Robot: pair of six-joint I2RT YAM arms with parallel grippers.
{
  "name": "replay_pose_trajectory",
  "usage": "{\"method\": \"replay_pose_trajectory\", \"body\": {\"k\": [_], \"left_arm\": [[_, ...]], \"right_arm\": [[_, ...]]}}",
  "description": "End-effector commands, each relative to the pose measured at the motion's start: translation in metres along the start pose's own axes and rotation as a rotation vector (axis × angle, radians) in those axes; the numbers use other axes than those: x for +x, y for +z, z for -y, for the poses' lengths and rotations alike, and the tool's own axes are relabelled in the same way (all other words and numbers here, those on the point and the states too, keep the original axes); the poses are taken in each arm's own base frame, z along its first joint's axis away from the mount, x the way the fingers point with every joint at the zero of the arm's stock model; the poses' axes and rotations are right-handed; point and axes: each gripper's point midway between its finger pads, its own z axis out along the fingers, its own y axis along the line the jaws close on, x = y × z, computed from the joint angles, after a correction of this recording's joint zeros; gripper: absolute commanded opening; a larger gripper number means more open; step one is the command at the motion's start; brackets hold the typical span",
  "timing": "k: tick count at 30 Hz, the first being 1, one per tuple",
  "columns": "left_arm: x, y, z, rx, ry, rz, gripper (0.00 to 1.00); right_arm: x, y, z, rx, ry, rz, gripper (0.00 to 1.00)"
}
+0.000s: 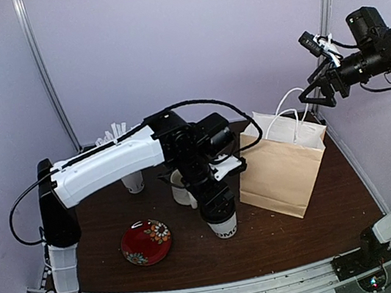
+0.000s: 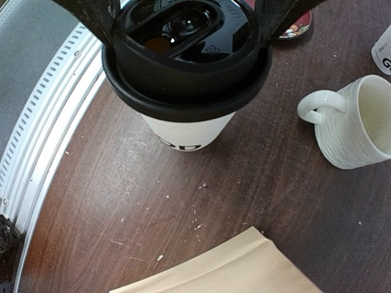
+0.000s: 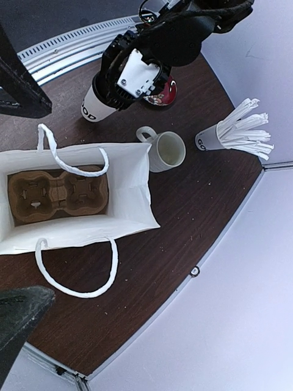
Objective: Pack the takeout coffee
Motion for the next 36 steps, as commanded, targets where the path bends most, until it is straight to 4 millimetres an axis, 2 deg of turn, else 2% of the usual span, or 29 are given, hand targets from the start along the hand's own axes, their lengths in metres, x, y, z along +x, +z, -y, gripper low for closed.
{"method": "replay_pose_trajectory", "body": {"k": [1,8,18,19,20,21,23,25,28,31,34,36], "left_arm": [[-0.002,0.007,0.007,-0.005,0.024,-0.036,0.66],[0.0,0.02,0.007,-0.034,0.027,-0.068,0.66],[0.004,0.034,0.012,-0.024,0.049,-0.103,0.72],[0.005,0.034,0.013,-0.019,0.053,-0.106,0.74],[0.004,0.034,0.013,-0.018,0.059,-0.105,0.93],[0.005,0.034,0.013,-0.02,0.062,-0.105,0.97],[0.003,0.029,0.012,-0.025,0.071,-0.095,0.97],[0.0,0.014,0.011,-0.034,0.087,-0.067,0.97],[-0.005,-0.019,0.008,-0.064,0.126,0.007,0.98],[-0.008,-0.059,-0.005,-0.144,0.155,0.102,0.97],[-0.007,-0.093,-0.032,-0.229,0.101,0.194,0.98],[-0.003,-0.109,-0.062,-0.265,-0.022,0.249,0.98]], "right_arm": [[0.0,-0.007,-0.002,0.008,-0.002,0.006,0.99],[0.002,-0.003,-0.002,0.0,-0.002,0.004,0.99],[0.003,0.0,-0.003,-0.017,0.0,0.003,0.99],[0.003,0.0,-0.004,-0.021,0.001,0.003,0.99],[0.003,0.0,-0.004,-0.023,0.0,0.004,0.99],[0.002,0.0,-0.004,-0.025,0.001,0.006,0.99],[0.002,-0.001,-0.006,-0.028,0.0,0.008,0.99],[0.001,-0.002,-0.006,-0.029,-0.002,0.01,0.99],[-0.001,-0.004,-0.01,-0.042,-0.013,0.015,1.0],[-0.004,-0.007,-0.026,-0.103,-0.067,0.025,1.0],[-0.01,-0.008,-0.047,-0.155,-0.154,0.024,0.99],[-0.014,-0.005,-0.065,-0.207,-0.211,0.022,0.99]]}}
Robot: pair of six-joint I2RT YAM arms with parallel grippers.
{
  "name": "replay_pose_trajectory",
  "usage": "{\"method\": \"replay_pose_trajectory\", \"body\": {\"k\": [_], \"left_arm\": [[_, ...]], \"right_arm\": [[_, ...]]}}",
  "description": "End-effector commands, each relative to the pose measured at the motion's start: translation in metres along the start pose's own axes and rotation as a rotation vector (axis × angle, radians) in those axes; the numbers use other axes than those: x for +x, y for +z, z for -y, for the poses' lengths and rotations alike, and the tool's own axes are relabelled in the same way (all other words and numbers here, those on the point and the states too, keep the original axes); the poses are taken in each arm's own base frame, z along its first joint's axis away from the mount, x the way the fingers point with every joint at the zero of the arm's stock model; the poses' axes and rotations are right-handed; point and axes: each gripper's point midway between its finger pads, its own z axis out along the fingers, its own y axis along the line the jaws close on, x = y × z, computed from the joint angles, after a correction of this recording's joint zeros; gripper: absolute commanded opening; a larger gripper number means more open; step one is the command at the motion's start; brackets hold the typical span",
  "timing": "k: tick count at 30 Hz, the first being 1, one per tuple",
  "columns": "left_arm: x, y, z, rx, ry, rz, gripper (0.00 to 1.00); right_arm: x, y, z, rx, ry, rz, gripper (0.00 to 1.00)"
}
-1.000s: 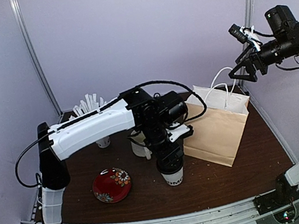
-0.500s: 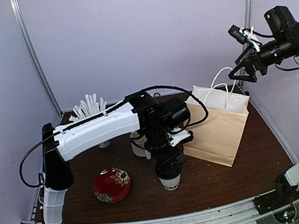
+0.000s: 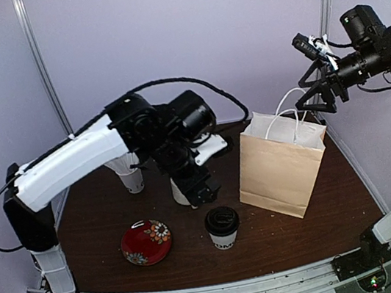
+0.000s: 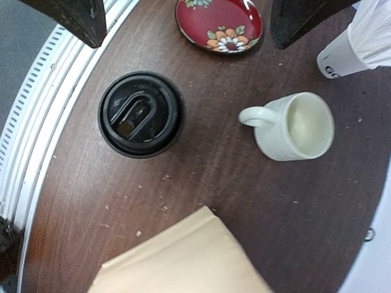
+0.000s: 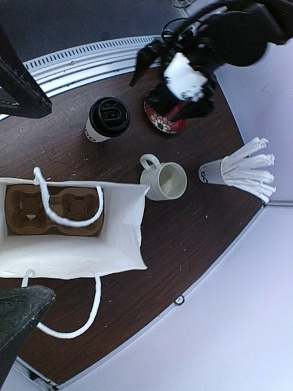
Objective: Pack the takeout coffee
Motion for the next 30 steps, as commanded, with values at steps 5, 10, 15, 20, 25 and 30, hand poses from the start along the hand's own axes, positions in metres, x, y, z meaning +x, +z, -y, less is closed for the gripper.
{"method": "replay_pose_trajectory", "body": {"k": [5,10,15,20,25,30], "left_arm": [[0.028,-0.076,-0.131,-0.218,-0.434,0.276,0.98],[0.033,-0.108,-0.151,-0.337,-0.465,0.427,0.98],[0.061,-0.142,-0.177,-0.525,-0.55,0.458,0.98],[0.084,-0.163,-0.185,-0.558,-0.632,0.5,0.98],[0.099,-0.171,-0.182,-0.551,-0.646,0.519,0.98],[0.112,-0.17,-0.183,-0.566,-0.661,0.494,0.98]], "right_arm": [[-0.015,0.031,-0.095,-0.301,-0.243,-0.036,0.99],[0.014,0.102,-0.127,-0.389,-0.274,-0.212,1.0],[0.044,0.16,-0.144,-0.376,-0.382,-0.357,1.0],[0.065,0.198,-0.155,-0.385,-0.441,-0.445,0.99],[0.088,0.227,-0.166,-0.383,-0.48,-0.535,0.99],[0.098,0.244,-0.172,-0.389,-0.456,-0.584,0.99]]}}
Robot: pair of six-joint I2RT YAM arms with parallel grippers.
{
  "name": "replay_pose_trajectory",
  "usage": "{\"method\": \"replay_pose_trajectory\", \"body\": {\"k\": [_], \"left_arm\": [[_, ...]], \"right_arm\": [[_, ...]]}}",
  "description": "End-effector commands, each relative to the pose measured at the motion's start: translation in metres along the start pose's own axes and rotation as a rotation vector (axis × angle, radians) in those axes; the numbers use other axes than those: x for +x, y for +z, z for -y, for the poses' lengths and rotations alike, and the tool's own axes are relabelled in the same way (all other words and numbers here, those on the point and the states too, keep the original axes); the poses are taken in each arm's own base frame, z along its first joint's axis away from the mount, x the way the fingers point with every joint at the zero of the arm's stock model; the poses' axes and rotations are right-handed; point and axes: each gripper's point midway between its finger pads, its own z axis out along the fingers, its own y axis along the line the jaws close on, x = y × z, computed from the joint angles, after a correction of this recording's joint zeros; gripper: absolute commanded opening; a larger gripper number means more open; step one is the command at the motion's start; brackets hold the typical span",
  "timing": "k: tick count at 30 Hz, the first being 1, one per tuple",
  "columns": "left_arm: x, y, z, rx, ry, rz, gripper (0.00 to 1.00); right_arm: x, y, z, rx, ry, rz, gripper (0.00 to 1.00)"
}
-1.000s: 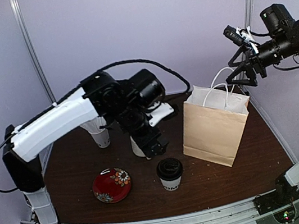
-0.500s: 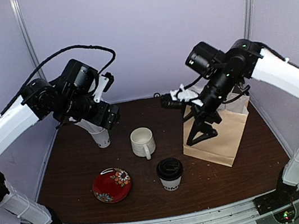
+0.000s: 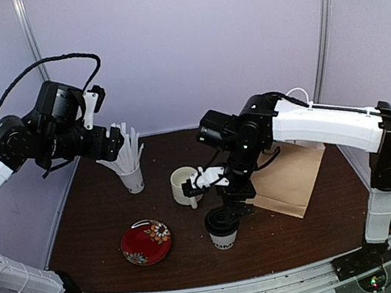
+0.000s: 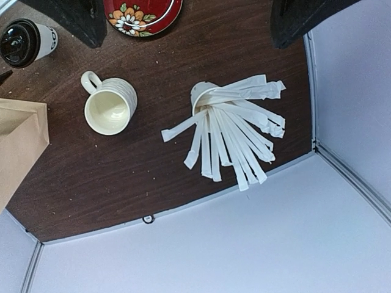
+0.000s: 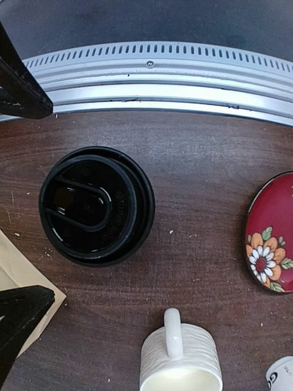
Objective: Pack the takeout coffee
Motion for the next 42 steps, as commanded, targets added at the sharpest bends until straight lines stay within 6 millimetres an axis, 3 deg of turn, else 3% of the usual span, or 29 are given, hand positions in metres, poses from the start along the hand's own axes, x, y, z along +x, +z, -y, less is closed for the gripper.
{"method": "replay_pose_trajectory", "body": {"k": [1,22,33,39,42], "left_arm": [[0.003,0.001,-0.008,-0.029,-0.032,0.007,0.97],[0.017,0.01,-0.005,-0.018,-0.019,-0.032,0.98],[0.02,0.014,-0.003,-0.018,-0.01,-0.046,0.98],[0.021,0.017,-0.001,-0.012,-0.007,-0.056,0.97],[0.023,0.019,-0.001,-0.014,-0.007,-0.062,0.97]], "right_arm": [[-0.005,0.013,0.006,0.034,0.01,-0.028,0.99],[-0.004,0.05,0.006,0.044,0.004,-0.11,0.88],[-0.001,0.057,0.005,0.052,-0.007,-0.145,0.72],[0.005,0.062,0.004,0.064,-0.016,-0.172,0.78],[0.005,0.062,0.005,0.071,-0.016,-0.178,0.74]]}}
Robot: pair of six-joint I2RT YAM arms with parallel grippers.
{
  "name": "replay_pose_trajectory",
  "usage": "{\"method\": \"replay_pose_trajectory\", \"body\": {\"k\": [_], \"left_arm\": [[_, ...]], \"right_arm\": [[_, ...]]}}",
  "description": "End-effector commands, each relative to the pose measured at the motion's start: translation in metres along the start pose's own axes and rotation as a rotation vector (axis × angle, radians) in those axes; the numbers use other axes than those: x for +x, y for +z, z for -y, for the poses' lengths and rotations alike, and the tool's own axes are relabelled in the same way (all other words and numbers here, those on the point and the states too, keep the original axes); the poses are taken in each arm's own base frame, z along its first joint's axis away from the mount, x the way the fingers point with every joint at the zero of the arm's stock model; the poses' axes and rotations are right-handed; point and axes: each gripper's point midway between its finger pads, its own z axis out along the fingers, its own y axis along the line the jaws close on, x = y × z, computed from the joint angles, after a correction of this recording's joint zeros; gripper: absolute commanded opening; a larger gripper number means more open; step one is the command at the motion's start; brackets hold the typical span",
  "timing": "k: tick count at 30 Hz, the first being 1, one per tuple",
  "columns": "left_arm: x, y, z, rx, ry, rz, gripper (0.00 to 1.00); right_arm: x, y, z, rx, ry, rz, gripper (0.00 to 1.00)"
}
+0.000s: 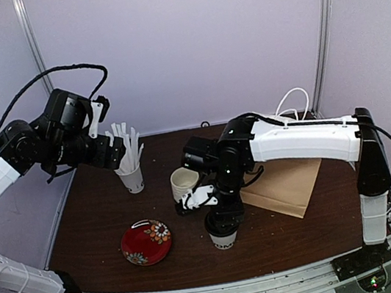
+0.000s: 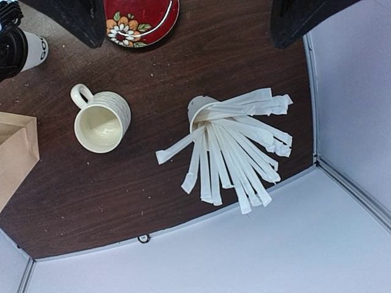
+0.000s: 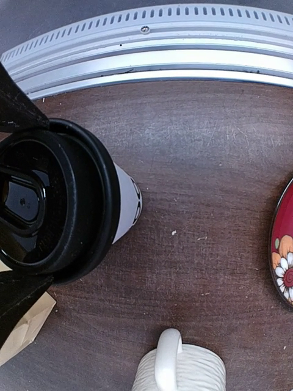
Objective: Pack the takeout coffee
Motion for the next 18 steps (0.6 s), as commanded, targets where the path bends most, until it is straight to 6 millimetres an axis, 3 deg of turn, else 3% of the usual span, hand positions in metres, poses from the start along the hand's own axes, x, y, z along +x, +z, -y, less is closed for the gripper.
{"method": "replay_pose_trajectory", "body": {"k": [1,6,11,18], "left_arm": [[-0.002,0.005,0.001,0.007,-0.018,0.003,0.97],[-0.006,0.007,0.006,0.029,-0.01,0.007,0.98],[-0.02,0.014,0.022,0.089,0.008,0.021,0.97],[-0.048,0.033,0.056,0.191,0.046,0.039,0.91]], "right_arm": [[0.002,0.006,0.003,0.027,-0.005,-0.033,0.72],[-0.001,-0.007,0.004,0.036,-0.005,-0.021,0.63],[-0.001,-0.033,-0.002,0.041,-0.008,0.008,0.6],[0.008,-0.093,-0.031,-0.039,-0.035,0.118,0.6]]}}
